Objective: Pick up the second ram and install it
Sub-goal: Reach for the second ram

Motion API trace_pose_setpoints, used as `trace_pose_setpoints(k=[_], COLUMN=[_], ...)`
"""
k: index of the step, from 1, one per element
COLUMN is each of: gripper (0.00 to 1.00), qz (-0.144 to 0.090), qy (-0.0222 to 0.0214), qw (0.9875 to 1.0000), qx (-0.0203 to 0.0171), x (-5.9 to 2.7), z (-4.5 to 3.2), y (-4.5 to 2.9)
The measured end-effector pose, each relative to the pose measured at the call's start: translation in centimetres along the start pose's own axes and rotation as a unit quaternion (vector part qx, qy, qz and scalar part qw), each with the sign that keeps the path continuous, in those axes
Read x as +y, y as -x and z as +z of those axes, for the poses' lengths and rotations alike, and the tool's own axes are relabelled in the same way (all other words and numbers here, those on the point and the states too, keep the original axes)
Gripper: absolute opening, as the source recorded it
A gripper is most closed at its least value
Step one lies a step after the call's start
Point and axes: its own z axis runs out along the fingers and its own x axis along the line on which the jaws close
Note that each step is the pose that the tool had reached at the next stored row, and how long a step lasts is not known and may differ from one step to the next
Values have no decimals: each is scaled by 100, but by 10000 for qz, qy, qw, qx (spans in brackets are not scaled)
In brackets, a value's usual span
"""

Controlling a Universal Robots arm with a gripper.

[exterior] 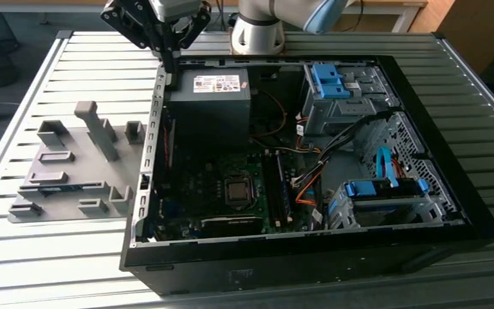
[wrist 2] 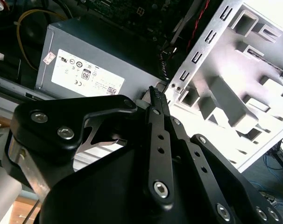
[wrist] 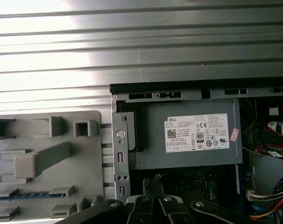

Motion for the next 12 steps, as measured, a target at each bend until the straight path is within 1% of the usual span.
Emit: trace_pose_setpoints(k=[12], gripper=[11], qz=[0], qy=[0], qw=[10000], qx=[0], x=[-5], z=[4], y=[-66])
